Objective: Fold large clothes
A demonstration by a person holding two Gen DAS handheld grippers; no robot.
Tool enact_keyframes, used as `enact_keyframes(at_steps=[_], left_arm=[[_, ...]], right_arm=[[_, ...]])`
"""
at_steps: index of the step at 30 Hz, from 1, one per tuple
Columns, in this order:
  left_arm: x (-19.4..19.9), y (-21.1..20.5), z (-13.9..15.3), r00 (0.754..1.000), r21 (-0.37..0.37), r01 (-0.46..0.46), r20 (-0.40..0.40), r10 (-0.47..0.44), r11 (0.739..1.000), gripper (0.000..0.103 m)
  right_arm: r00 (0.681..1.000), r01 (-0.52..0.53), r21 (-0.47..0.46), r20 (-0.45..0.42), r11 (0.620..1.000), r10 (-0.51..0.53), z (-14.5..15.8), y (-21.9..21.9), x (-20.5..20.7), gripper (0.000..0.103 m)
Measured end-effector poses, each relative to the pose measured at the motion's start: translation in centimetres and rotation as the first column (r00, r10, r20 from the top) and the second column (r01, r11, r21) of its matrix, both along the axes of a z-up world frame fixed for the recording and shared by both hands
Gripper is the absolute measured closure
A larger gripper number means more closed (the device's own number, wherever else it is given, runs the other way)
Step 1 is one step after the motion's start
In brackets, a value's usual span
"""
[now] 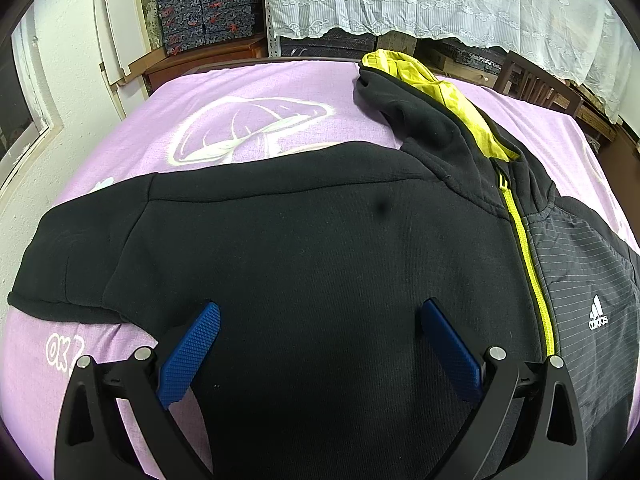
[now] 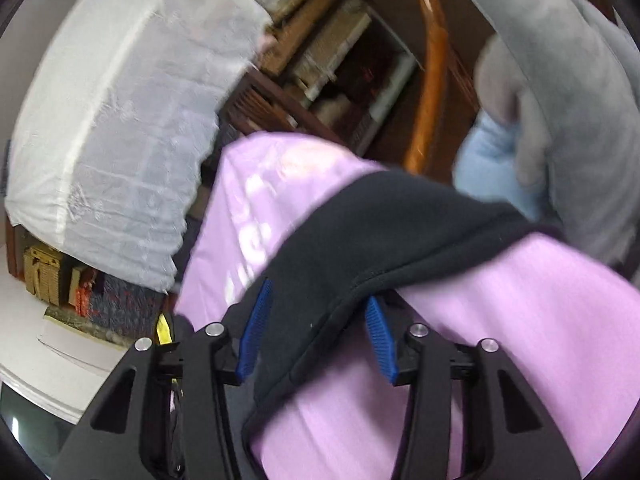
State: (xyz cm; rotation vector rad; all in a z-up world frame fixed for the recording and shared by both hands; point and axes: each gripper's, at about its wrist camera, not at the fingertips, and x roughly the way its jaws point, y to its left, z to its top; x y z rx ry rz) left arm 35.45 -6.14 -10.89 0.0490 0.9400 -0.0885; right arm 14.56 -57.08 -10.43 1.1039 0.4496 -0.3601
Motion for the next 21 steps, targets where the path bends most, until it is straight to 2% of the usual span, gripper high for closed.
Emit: enact_keyframes(at_steps=[2, 4, 8, 12, 16, 19, 21], left_arm=[[0.0, 0.0, 0.0, 1.0, 0.001, 0.0, 0.0, 0.0, 1.0, 0.003], [0.0, 0.0, 0.0, 1.0, 0.001, 0.0, 0.0, 0.0, 1.0, 0.003], [0.0, 0.0, 0.0, 1.0, 0.001, 0.0, 0.0, 0.0, 1.0, 0.003], [0.0, 0.0, 0.0, 1.0, 0.001, 0.0, 0.0, 0.0, 1.0, 0.003], [0.0, 0.0, 0.0, 1.0, 0.001, 0.0, 0.0, 0.0, 1.0, 0.003], [-0.1, 0.0, 0.0, 1.0, 0.002, 0.0, 0.0, 0.0, 1.0, 0.003], [-0.1, 0.0, 0.0, 1.0, 0.002, 0.0, 0.0, 0.0, 1.0, 0.003]], right_arm=[[0.999, 0.021, -0.018, 0.042, 1.0, -0.02, -0.1, -0.5, 0.3, 0.06], [0.997, 0.031, 0.005, 0.068, 1.0, -0.031, -0.4, -0.9, 0.1, 0.061], [0.988, 0.082, 0.157, 0.114, 0.984, -0.1, -1.1, -1.9, -1.7, 0.065], [0.991, 0.094, 0.207, 0.077, 0.974, -0.112, -1.5, -2.6, -2.2, 0.074], [0.993, 0.081, 0.233, 0.06, 0.969, -0.097, -1.7, -3.0, -1.8, 0.073], [0.995, 0.081, 0.225, 0.044, 0.971, -0.093, -1.9, -3.6, -1.3, 0.084], [0.995, 0.091, 0.23, 0.027, 0.969, -0.1, -2.3, -3.7, -1.4, 0.099]])
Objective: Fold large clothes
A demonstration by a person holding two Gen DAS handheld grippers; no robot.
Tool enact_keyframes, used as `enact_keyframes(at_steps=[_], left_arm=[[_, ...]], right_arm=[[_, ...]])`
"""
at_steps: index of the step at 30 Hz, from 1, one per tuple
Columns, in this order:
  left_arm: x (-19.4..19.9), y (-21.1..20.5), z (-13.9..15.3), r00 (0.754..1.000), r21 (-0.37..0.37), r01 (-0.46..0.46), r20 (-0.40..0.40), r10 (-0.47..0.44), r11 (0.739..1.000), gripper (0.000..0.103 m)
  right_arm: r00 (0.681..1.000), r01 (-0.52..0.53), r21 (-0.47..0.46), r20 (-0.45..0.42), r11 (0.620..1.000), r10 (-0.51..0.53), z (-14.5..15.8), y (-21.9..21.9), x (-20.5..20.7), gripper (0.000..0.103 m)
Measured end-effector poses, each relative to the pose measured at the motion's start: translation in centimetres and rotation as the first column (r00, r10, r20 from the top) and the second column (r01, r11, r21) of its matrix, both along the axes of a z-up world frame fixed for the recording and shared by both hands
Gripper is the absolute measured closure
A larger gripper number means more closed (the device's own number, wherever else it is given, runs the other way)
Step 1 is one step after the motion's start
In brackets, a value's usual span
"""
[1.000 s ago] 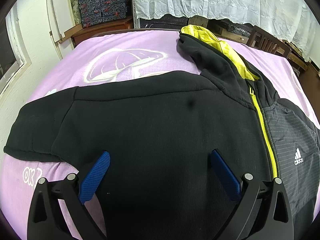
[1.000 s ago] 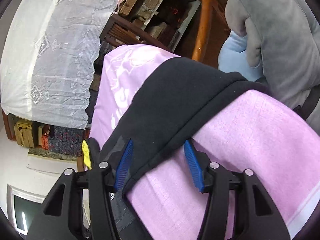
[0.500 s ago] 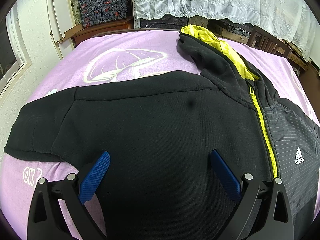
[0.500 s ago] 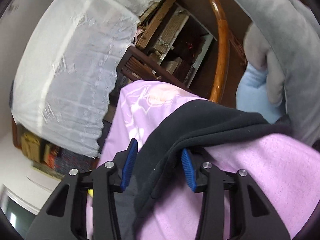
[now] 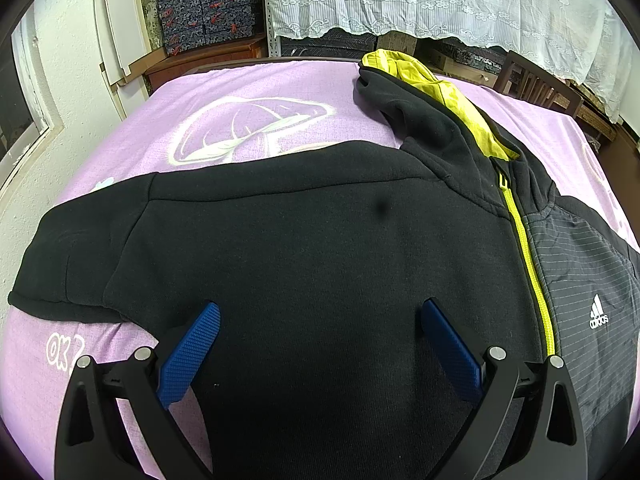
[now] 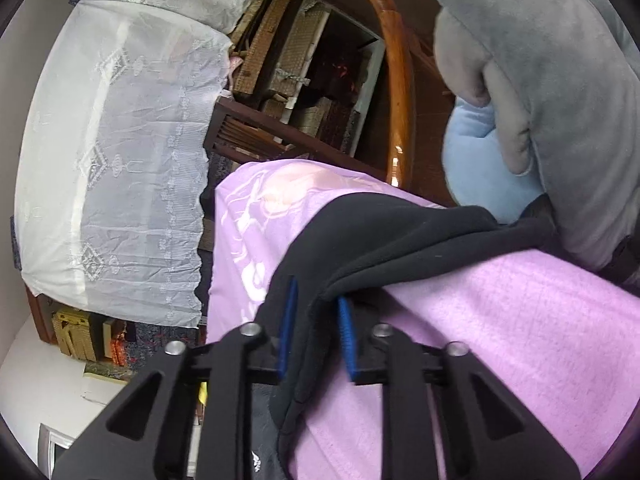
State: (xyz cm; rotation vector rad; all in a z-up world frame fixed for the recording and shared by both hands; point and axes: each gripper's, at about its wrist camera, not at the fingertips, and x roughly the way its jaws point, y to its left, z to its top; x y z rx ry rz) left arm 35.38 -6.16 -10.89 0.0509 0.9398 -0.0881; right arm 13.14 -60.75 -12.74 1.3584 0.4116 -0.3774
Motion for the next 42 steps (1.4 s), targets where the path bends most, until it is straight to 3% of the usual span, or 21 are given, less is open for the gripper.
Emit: enact_keyframes(at_steps=[4, 8, 13, 17, 22, 25, 30, 32, 34, 35, 39, 42], left_arm=[[0.0, 0.0, 0.0, 1.0, 0.001, 0.002, -0.001, -0.002, 1.0, 0.003], [0.0, 0.0, 0.0, 1.0, 0.001, 0.002, 0.0, -0.002, 1.0, 0.003], [0.0, 0.0, 0.0, 1.0, 0.0, 0.002, 0.0, -0.002, 1.0, 0.003], [0.0, 0.0, 0.0, 1.0, 0.001, 0.002, 0.0, -0.002, 1.0, 0.003], [0.0, 0.0, 0.0, 1.0, 0.001, 0.002, 0.0, -0.002, 1.0, 0.003], [0.1, 0.0, 0.0, 1.0, 0.001, 0.002, -0.001, -0.002, 1.0, 0.003], [0.0, -0.1, -0.1, 1.0, 0.001, 0.001, -0.001, -0.001, 1.0, 0.003], [0.0, -0.1, -0.1, 1.0, 0.001, 0.001, 0.0, -0.001, 1.0, 0.003], [0.0, -0.1, -0.1, 1.0, 0.001, 0.001, 0.0, -0.001, 1.0, 0.003], [0.1, 0.0, -0.1, 1.0, 0.001, 0.001, -0.001, -0.001, 1.0, 0.003], [0.1, 0.0, -0.1, 1.0, 0.001, 0.001, 0.0, -0.001, 1.0, 0.003], [0.1, 0.0, -0.1, 1.0, 0.001, 0.001, -0.001, -0.001, 1.0, 0.003]], right_arm=[[1.0, -0.004, -0.007, 0.018, 1.0, 0.004, -0.3, -0.1, -0.1, 0.098], [1.0, -0.025, -0.148, -0.001, 0.989, 0.025, 1.6, 0.8, 0.4, 0.098], [0.994, -0.079, -0.323, 0.051, 0.943, 0.101, 5.4, 3.6, 0.9, 0.099], [0.979, -0.141, -0.498, 0.06, 0.855, 0.197, 9.5, 8.0, 1.6, 0.099], [0.933, -0.281, -0.688, -0.031, 0.669, 0.36, 13.0, 16.7, 4.2, 0.099], [0.889, -0.381, -0.701, -0.097, 0.603, 0.448, 12.8, 20.4, 6.2, 0.099], [0.768, -0.601, -0.642, -0.302, 0.475, 0.565, 8.8, 25.6, 9.9, 0.098], [0.717, -0.676, -0.586, -0.381, 0.447, 0.584, 7.0, 26.2, 11.1, 0.093], [0.676, -0.729, -0.513, -0.428, 0.454, 0.6, 5.1, 25.9, 11.4, 0.092], [0.663, -0.743, -0.465, -0.411, 0.481, 0.626, 4.5, 25.3, 11.4, 0.09], [0.69, -0.717, -0.371, -0.257, 0.591, 0.676, 4.6, 22.3, 9.6, 0.064], [0.739, -0.667, -0.324, -0.168, 0.671, 0.653, 4.7, 20.0, 8.2, 0.063]])
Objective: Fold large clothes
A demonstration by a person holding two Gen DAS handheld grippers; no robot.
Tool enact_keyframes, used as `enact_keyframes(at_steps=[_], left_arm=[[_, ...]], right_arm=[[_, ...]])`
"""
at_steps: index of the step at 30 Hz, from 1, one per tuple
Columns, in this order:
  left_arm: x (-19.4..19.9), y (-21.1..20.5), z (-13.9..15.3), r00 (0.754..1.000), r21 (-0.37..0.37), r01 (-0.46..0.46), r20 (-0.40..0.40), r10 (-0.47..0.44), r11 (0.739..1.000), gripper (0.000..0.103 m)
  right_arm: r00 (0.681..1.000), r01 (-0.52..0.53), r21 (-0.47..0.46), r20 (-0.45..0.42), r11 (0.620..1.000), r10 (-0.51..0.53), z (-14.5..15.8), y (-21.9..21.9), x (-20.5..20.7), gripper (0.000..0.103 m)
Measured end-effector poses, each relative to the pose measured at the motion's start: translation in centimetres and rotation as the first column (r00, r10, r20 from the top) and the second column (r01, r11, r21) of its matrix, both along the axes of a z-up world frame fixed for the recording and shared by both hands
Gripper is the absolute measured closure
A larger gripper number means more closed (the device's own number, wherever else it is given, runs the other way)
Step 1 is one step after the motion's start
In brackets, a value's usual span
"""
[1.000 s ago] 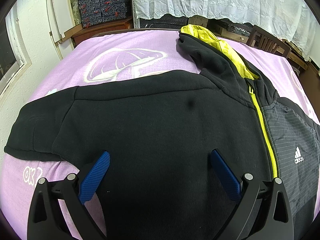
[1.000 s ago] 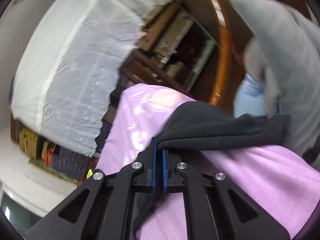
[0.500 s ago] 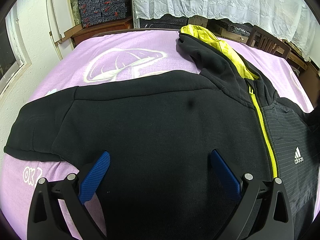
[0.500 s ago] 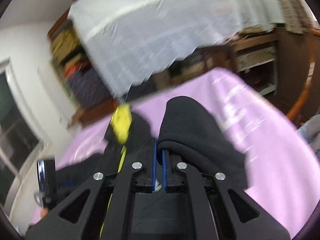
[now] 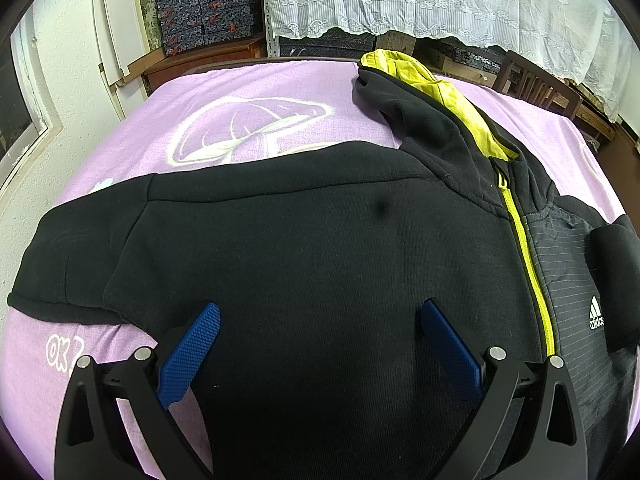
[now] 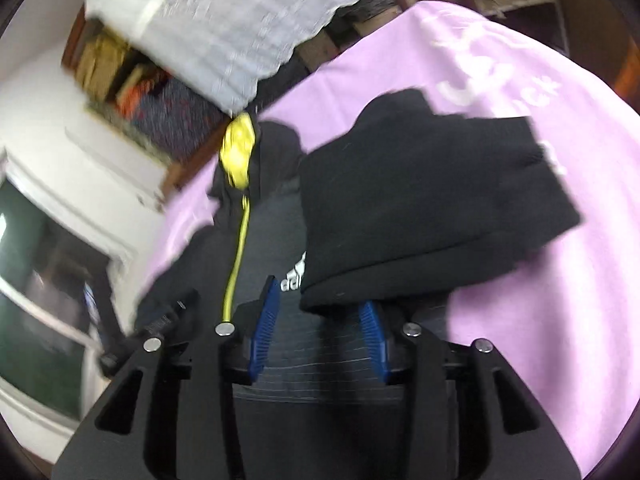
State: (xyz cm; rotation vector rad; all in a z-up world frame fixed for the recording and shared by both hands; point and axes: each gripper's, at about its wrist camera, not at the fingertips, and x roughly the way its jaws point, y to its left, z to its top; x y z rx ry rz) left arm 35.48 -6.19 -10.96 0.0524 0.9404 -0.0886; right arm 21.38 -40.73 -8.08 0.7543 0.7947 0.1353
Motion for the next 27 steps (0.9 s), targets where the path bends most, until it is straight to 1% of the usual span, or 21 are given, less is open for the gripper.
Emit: enact_keyframes(at_steps=[1, 2, 4, 6, 7, 8, 9, 10, 12, 13, 14, 16, 17, 18, 19, 20, 21, 22, 23, 24, 27], left_arm=[[0.0, 0.0, 0.0, 1.0, 0.0, 0.0, 0.0, 0.0, 1.0, 0.003], [0.0, 0.0, 0.0, 1.0, -0.001, 0.001, 0.0, -0.001, 1.0, 0.003], [0.0, 0.0, 0.0, 1.0, 0.0, 0.001, 0.0, -0.001, 1.0, 0.003], [0.0, 0.0, 0.0, 1.0, 0.0, 0.001, 0.0, -0.001, 1.0, 0.003], [0.0, 0.0, 0.0, 1.0, 0.0, 0.0, 0.0, 0.0, 1.0, 0.003], [0.0, 0.0, 0.0, 1.0, 0.0, 0.0, 0.0, 0.0, 1.0, 0.003], [0.0, 0.0, 0.0, 1.0, 0.001, 0.0, 0.0, 0.0, 1.0, 0.003], [0.0, 0.0, 0.0, 1.0, 0.0, 0.0, 0.0, 0.0, 1.0, 0.003], [0.0, -0.1, 0.0, 1.0, 0.0, 0.0, 0.0, 0.0, 1.0, 0.003], [0.0, -0.1, 0.0, 1.0, 0.0, 0.001, 0.0, -0.001, 1.0, 0.003], [0.0, -0.1, 0.0, 1.0, 0.0, 0.001, 0.0, -0.001, 1.0, 0.003], [0.0, -0.1, 0.0, 1.0, 0.0, 0.001, 0.0, -0.001, 1.0, 0.003], [0.0, 0.0, 0.0, 1.0, 0.0, 0.001, 0.0, -0.001, 1.0, 0.003], [0.0, 0.0, 0.0, 1.0, -0.001, 0.002, 0.0, -0.002, 1.0, 0.003], [0.0, -0.1, 0.0, 1.0, -0.001, 0.001, 0.0, -0.001, 1.0, 0.003], [0.0, -0.1, 0.0, 1.0, -0.001, 0.002, -0.001, -0.002, 1.0, 0.003], [0.0, -0.1, 0.0, 1.0, -0.001, 0.003, -0.001, -0.003, 1.0, 0.003], [0.0, -0.2, 0.0, 1.0, -0.001, 0.004, -0.001, -0.004, 1.0, 0.003], [0.1, -0.2, 0.0, 1.0, 0.0, 0.004, -0.001, -0.004, 1.0, 0.003], [0.0, -0.2, 0.0, 1.0, -0.001, 0.004, -0.001, -0.004, 1.0, 0.003], [0.0, -0.2, 0.0, 1.0, -0.001, 0.005, -0.002, -0.005, 1.0, 0.003]], right_arm=[[1.0, 0.027, 0.037, 0.001, 0.999, -0.027, 0.0, -0.8, -0.2, 0.063], [0.999, 0.043, 0.055, -0.006, 0.998, -0.043, 0.0, -1.3, -0.3, 0.063], [0.996, 0.088, 0.081, -0.033, 0.993, -0.085, -0.4, -1.8, 0.2, 0.063], [0.992, 0.122, 0.099, -0.037, 0.988, -0.119, -0.8, -2.2, 0.3, 0.063], [0.99, 0.139, 0.101, -0.037, 0.985, -0.136, -0.9, -2.2, 0.5, 0.065], [0.986, 0.168, 0.095, -0.038, 0.981, -0.165, -0.7, -2.3, 0.6, 0.08], [0.982, 0.188, 0.084, -0.033, 0.979, -0.186, -0.6, -2.0, 1.0, 0.094], [0.981, 0.194, 0.071, -0.018, 0.978, -0.193, -0.1, -1.8, 1.1, 0.096], [0.983, 0.178, -0.002, 0.034, 0.984, -0.178, 1.9, -0.3, 1.7, 0.097], [0.988, 0.148, -0.062, 0.061, 0.987, -0.144, 3.1, 1.3, 2.4, 0.097], [0.991, 0.117, -0.095, 0.069, 0.989, -0.111, 3.7, 2.4, 2.8, 0.097], [0.998, 0.018, -0.17, 0.067, 0.985, -0.007, 4.3, 6.3, 4.1, 0.097], [0.998, -0.021, -0.205, 0.052, 0.978, 0.032, 4.2, 7.8, 4.6, 0.094], [0.996, -0.077, -0.265, 0.02, 0.961, 0.085, 3.9, 9.8, 5.3, 0.09], [0.989, -0.151, -0.329, -0.042, 0.932, 0.145, 3.1, 11.7, 6.2, 0.082], [0.978, -0.208, -0.364, -0.093, 0.908, 0.186, 2.3, 12.9, 6.7, 0.069], [0.969, -0.243, -0.392, -0.13, 0.887, 0.208, 1.7, 13.7, 6.9, 0.066], [0.966, -0.254, -0.415, -0.142, 0.874, 0.214, 1.3, 14.1, 6.7, 0.066], [0.966, -0.256, -0.433, -0.142, 0.864, 0.216, 1.4, 14.0, 6.3, 0.061], [0.965, -0.262, -0.422, -0.142, 0.868, 0.223, 1.6, 13.4, 5.8, 0.054], [0.965, -0.262, -0.317, -0.12, 0.912, 0.235, 2.3, 10.8, 4.0, 0.046]])
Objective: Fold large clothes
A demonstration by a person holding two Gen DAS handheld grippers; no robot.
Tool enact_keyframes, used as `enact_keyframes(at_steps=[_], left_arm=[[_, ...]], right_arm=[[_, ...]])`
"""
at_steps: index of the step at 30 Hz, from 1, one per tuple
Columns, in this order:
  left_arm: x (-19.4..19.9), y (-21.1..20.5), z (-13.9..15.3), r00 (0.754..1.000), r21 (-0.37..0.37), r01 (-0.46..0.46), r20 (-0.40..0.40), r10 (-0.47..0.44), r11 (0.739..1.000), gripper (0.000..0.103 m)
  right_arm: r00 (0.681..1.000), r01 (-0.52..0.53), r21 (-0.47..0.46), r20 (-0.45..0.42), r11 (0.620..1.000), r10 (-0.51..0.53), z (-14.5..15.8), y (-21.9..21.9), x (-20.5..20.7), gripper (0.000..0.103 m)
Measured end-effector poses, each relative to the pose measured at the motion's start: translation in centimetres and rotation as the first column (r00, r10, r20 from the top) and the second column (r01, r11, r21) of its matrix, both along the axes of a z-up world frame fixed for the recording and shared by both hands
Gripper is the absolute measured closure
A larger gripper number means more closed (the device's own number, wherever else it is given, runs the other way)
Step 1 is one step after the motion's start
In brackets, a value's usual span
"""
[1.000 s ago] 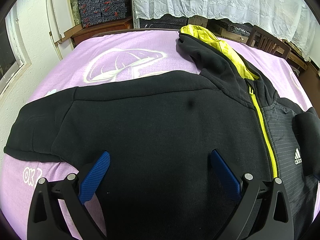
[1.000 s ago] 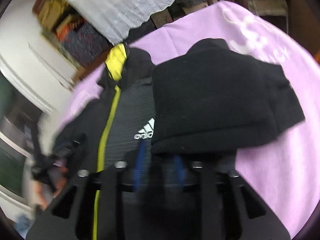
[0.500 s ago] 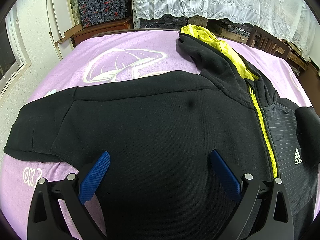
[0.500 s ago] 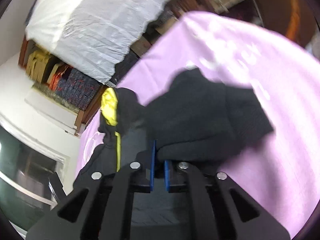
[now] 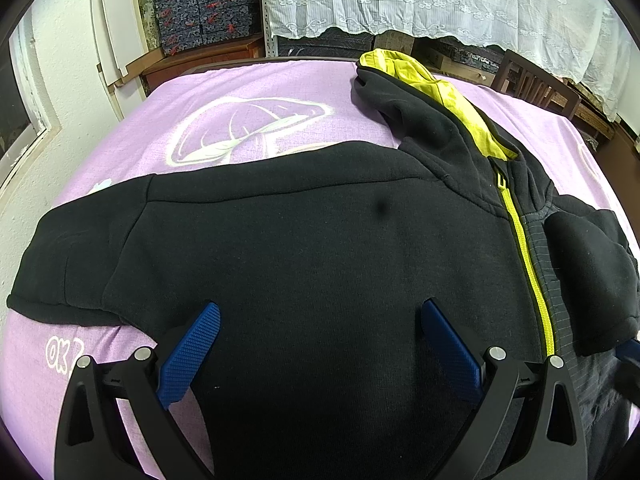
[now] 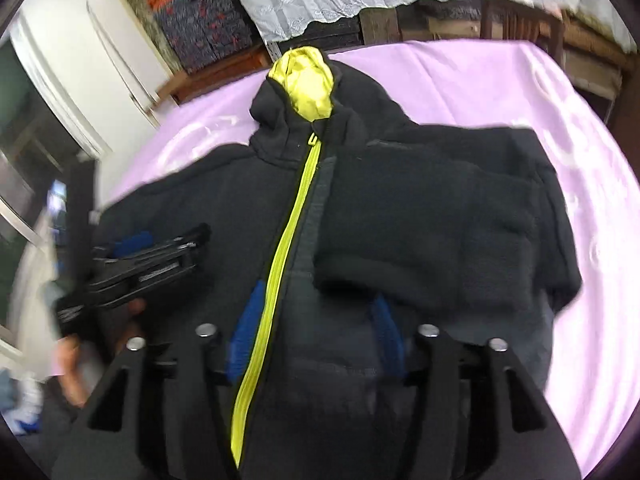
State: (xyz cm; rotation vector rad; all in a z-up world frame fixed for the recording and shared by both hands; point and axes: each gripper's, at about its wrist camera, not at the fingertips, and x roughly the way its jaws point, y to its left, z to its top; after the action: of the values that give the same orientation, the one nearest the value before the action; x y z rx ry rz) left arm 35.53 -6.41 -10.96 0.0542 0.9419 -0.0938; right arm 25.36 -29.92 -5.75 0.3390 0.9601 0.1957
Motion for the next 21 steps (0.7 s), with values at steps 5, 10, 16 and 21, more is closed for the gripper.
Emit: enact_keyframes(at_steps=[5, 10, 16, 21], left_arm=[[-0.6, -0.4, 0.4, 1.0, 0.028, 0.014, 0.018, -0.014, 1.0, 0.003], [-3.8, -3.0, 2.2, 0.983, 0.146, 0.086, 0.146, -0.107, 0.986, 0.003], [-9.3, -9.4, 2.9, 0.902, 0.267, 0.299, 0.234, -0.363, 0.916, 0.003], [-11.3, -15.1, 1.3, 0.835, 0.419, 0.404, 0.194, -0.515, 0.813, 0.003]], right_arm=[[0.988, 0.145, 0.178, 0.024, 0.973, -0.152, 0.7, -6.2, -3.1, 0.045], [0.938, 0.333, 0.31, -0.015, 0.89, -0.346, -0.2, -10.7, -3.2, 0.046], [0.941, 0.319, 0.426, -0.037, 0.846, -0.336, -2.2, -12.2, -0.9, 0.046], [0.978, 0.148, 0.622, 0.023, 0.769, -0.207, -2.5, -12.5, -0.3, 0.046]])
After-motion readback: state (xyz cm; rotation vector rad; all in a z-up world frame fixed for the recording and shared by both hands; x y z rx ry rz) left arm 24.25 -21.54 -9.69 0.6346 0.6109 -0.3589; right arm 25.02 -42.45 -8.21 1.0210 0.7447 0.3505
